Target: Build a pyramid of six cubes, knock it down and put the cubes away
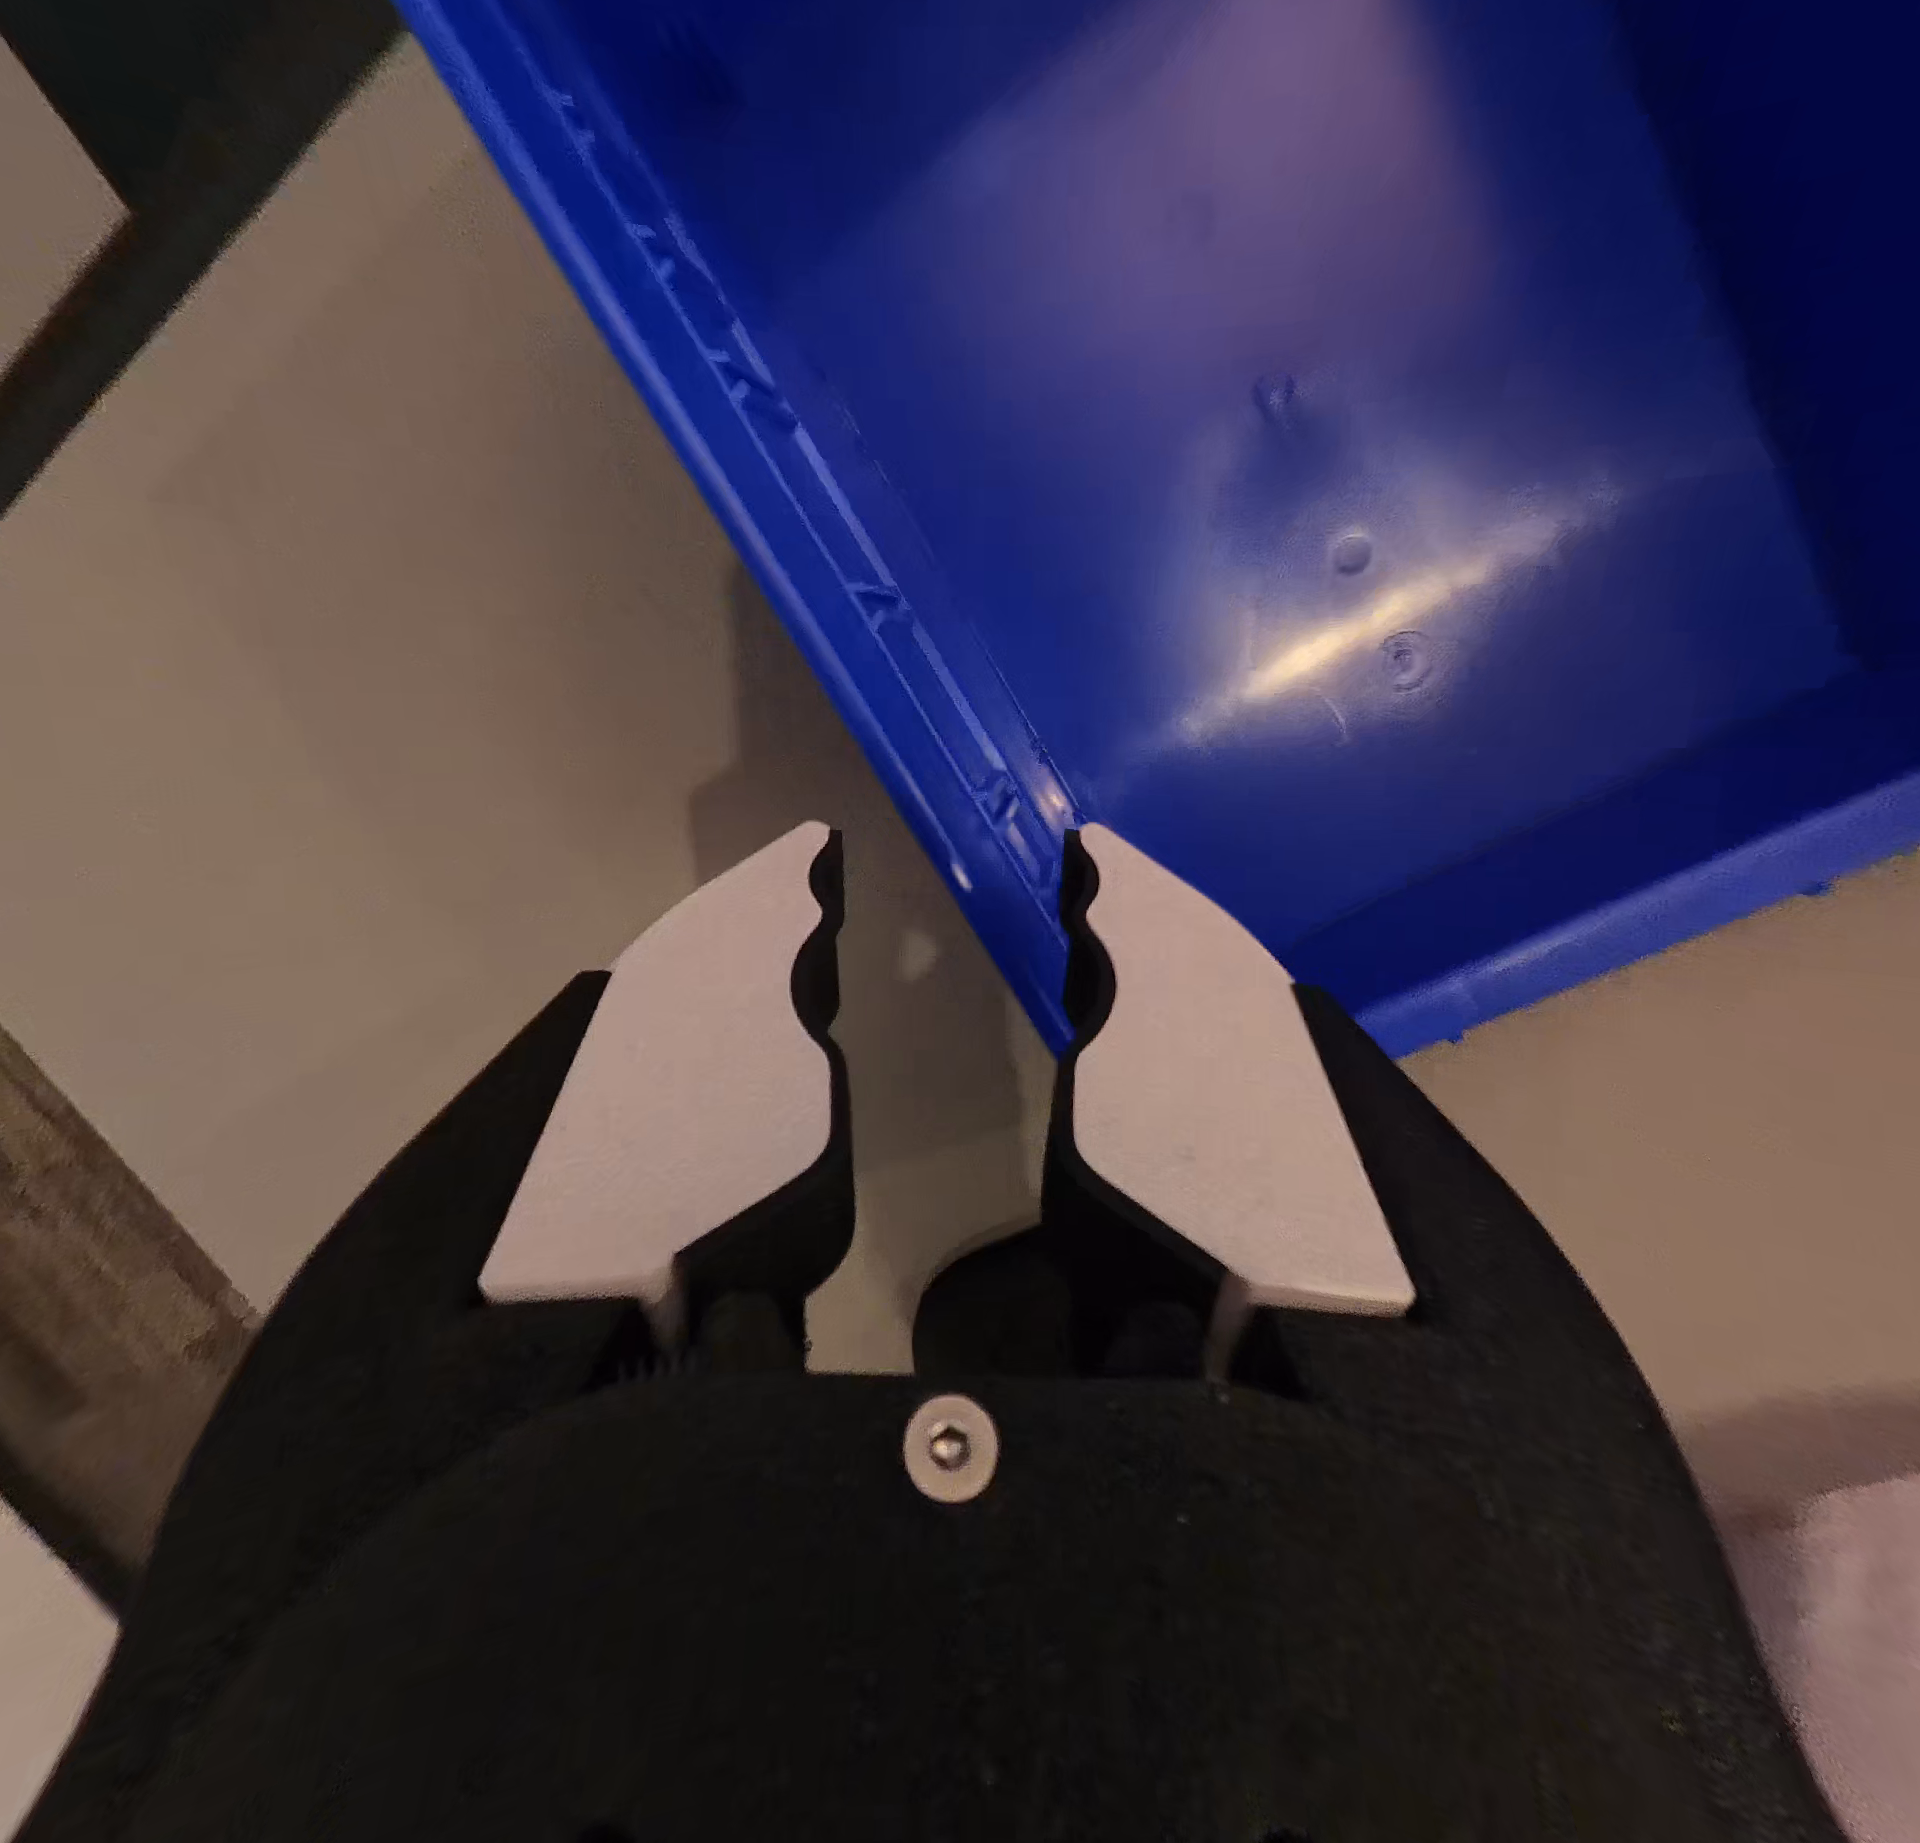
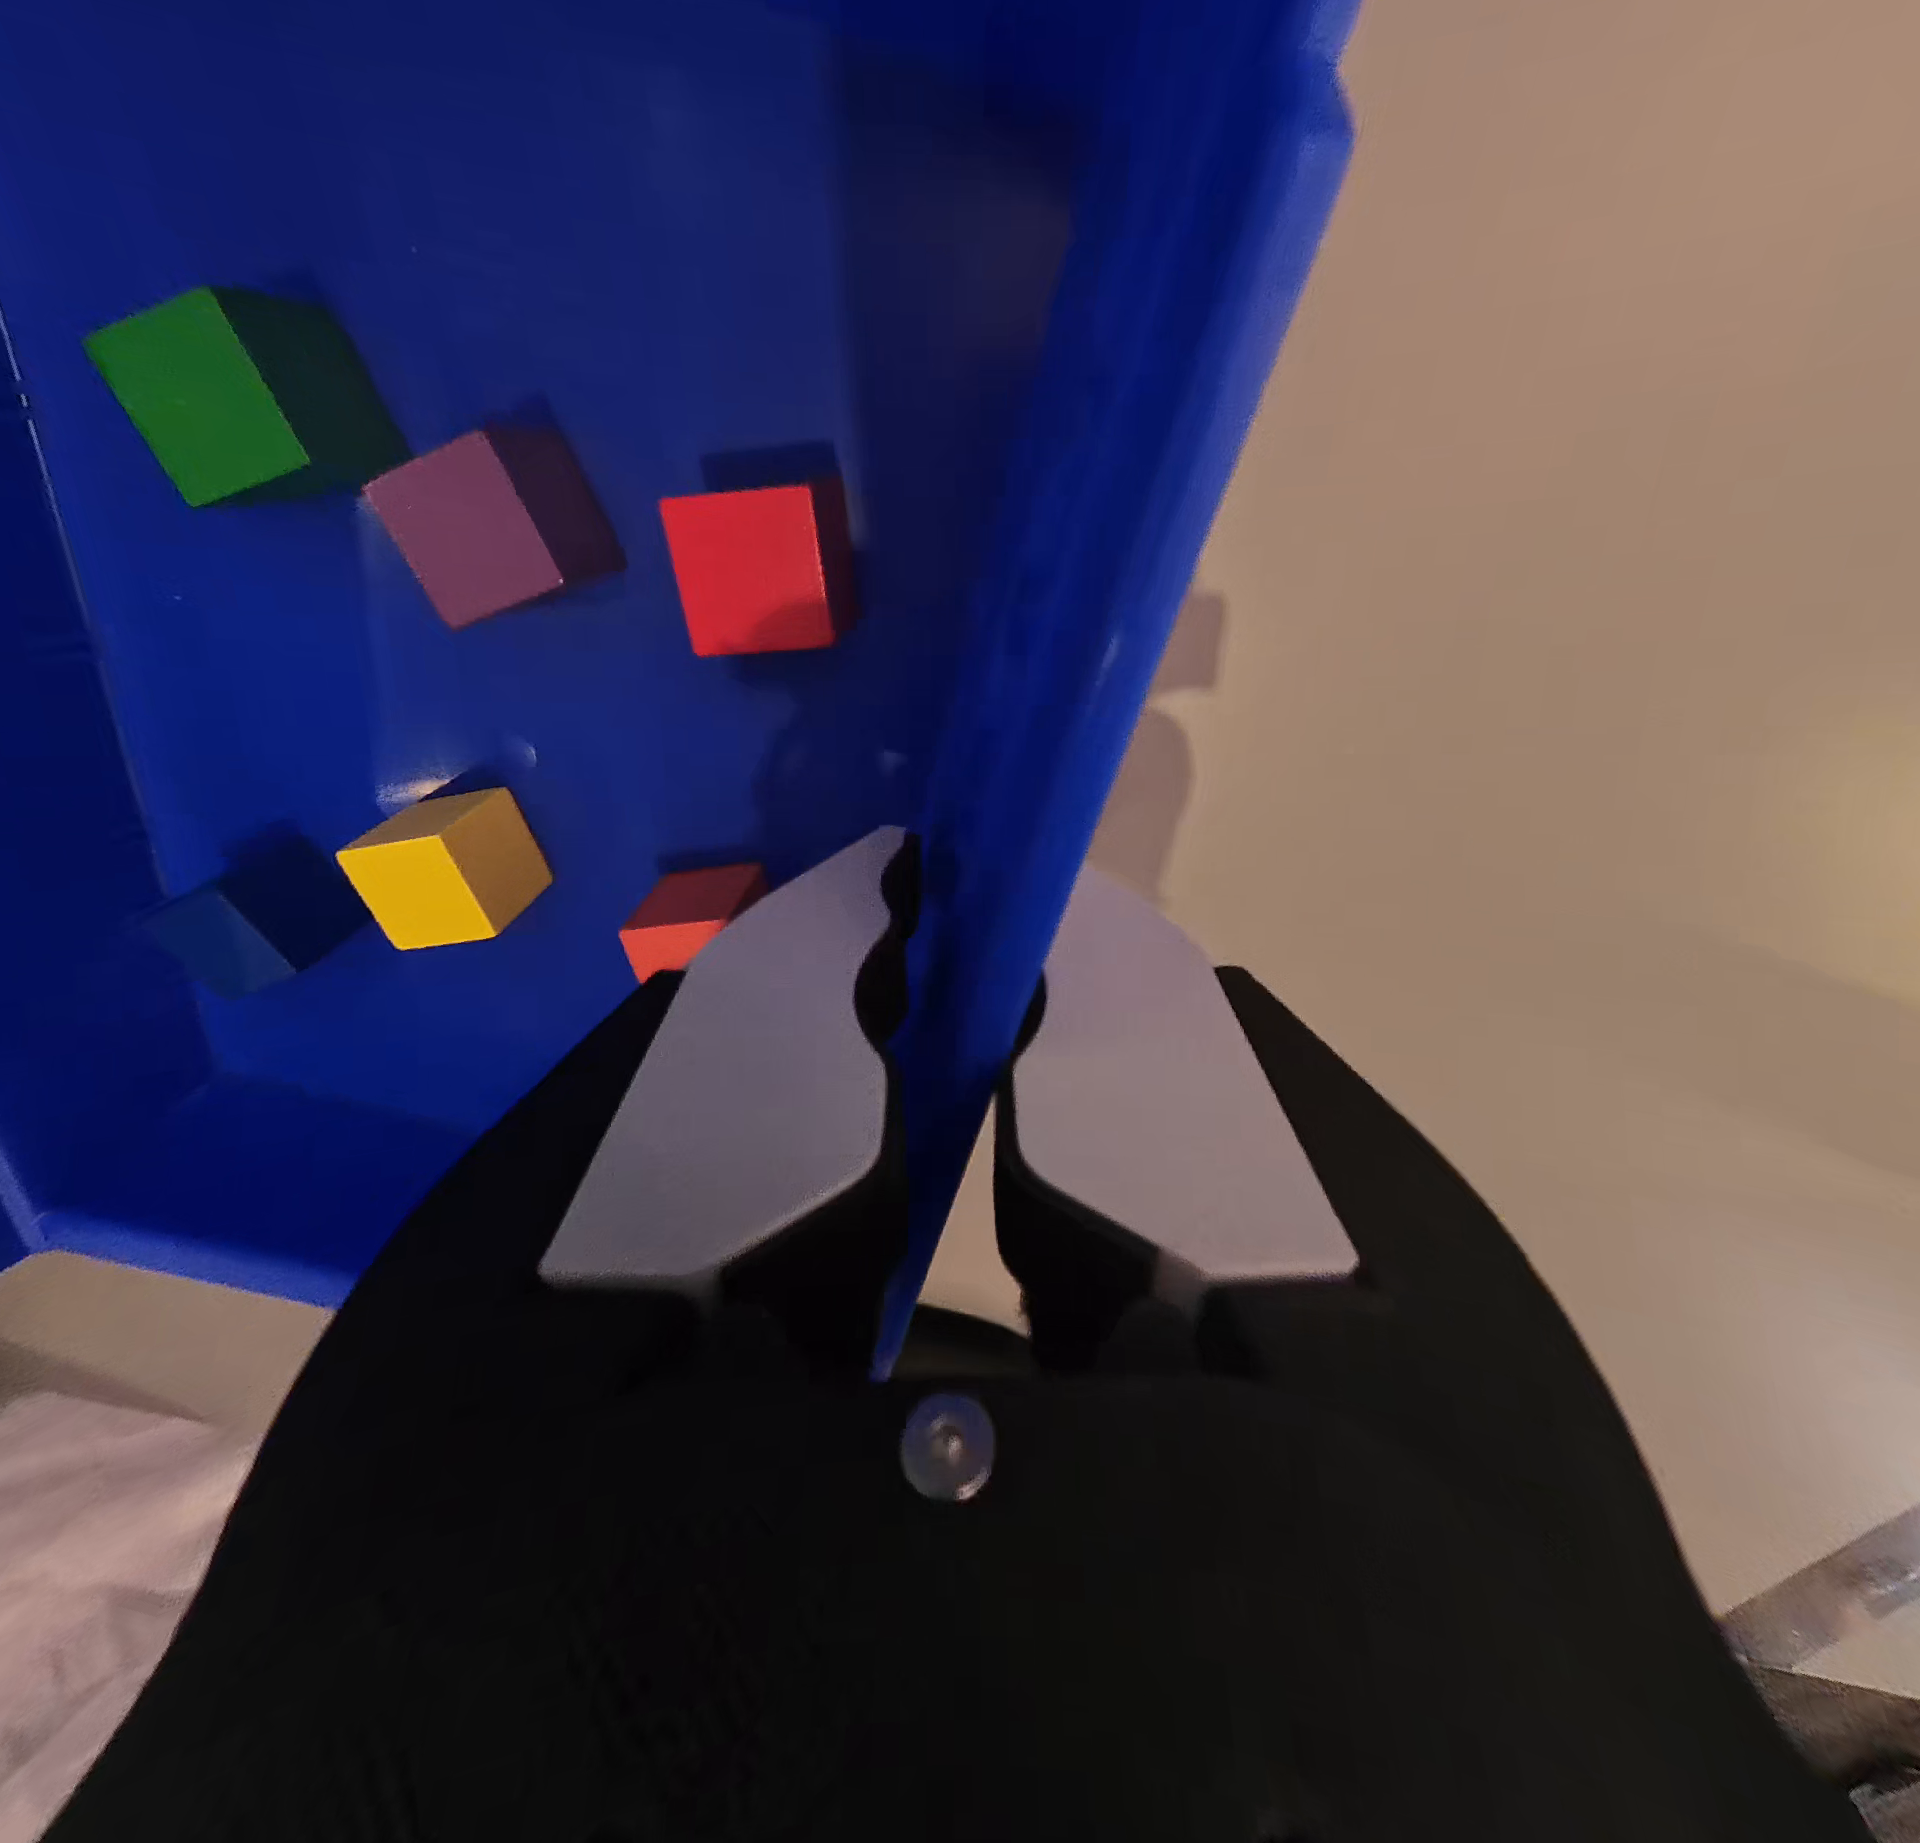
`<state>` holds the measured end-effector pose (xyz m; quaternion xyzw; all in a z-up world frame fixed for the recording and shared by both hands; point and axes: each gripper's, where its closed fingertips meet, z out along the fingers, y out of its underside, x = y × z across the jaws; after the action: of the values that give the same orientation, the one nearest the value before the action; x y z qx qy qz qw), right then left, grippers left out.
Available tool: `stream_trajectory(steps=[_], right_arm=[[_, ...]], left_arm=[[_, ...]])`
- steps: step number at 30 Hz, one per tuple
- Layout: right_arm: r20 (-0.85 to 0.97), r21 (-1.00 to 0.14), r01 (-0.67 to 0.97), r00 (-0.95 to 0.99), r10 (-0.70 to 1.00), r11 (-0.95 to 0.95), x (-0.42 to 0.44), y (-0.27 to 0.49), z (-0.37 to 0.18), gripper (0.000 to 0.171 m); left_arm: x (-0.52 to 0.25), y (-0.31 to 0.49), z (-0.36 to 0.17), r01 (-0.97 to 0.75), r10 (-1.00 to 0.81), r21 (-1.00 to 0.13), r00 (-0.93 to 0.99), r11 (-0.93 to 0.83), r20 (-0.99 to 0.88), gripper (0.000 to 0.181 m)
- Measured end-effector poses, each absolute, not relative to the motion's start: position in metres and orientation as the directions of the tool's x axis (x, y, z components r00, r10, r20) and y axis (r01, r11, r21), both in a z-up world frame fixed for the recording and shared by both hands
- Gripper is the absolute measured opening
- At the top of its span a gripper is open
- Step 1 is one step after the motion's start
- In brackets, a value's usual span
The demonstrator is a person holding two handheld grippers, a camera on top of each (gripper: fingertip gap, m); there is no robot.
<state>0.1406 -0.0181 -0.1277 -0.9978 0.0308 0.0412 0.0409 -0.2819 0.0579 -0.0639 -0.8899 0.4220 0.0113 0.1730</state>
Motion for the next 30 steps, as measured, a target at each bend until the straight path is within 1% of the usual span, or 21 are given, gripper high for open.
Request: stream_trajectory(steps=[2,4,6,7,9,13,16,21,25,30], right_arm=[[-0.133,-0.063,-0.079,0.989,-0.070,-0.995,0.139,-0.018,-0.128,0.011],[-0.195,-0.008,-0.096,0.976,-0.093,-0.995,0.134,-0.023,-0.133,0.013],[-0.220,0.048,-0.073,0.972,-0.082,-0.996,0.131,-0.030,-0.141,0.013],[-0.203,0.051,-0.051,0.977,-0.061,-0.997,0.133,-0.031,-0.144,0.009],[-0.175,0.043,-0.029,0.984,-0.036,-0.999,0.136,-0.031,-0.144,0.008],[-0.209,0.040,-0.017,0.978,-0.025,-0.999,0.142,-0.034,-0.144,0.008],[-0.203,0.071,-0.046,0.977,-0.060,-0.996,0.162,-0.045,-0.143,0.007],[-0.182,0.147,-0.075,0.978,-0.101,-0.986,0.193,-0.074,-0.133,0.007],[-0.167,0.137,-0.080,0.981,-0.103,-0.987,0.203,-0.080,-0.099,0.007],[-0.091,0.131,-0.022,0.995,-0.034,-0.991,0.179,-0.055,-0.014,0.007]], left_arm=[[-0.286,0.055,-0.047,-0.742,-0.747,-0.357,0.646,-0.568,-0.154,0.039],[-0.295,0.054,-0.033,-0.732,-0.745,-0.400,0.648,-0.551,-0.160,0.034],[-0.305,0.054,-0.025,-0.725,-0.744,-0.431,0.648,-0.537,-0.163,0.032],[-0.309,0.056,-0.021,-0.709,-0.740,-0.456,0.656,-0.537,-0.148,0.031],[-0.318,0.065,-0.010,-0.645,-0.708,-0.525,0.698,-0.555,-0.109,0.028],[-0.359,0.080,0.014,-0.508,-0.607,-0.632,0.791,-0.585,-0.075,0.026],[-0.397,0.080,0.022,-0.431,-0.543,-0.664,0.838,-0.611,-0.044,0.025],[-0.468,0.081,0.027,-0.296,-0.373,-0.688,0.927,-0.662,-0.039,0.023],[-0.502,0.076,0.029,-0.201,-0.292,-0.711,0.956,-0.674,0.007,0.021],[-0.529,0.070,0.030,-0.135,-0.226,-0.721,0.974,-0.680,0.031,0.020]])
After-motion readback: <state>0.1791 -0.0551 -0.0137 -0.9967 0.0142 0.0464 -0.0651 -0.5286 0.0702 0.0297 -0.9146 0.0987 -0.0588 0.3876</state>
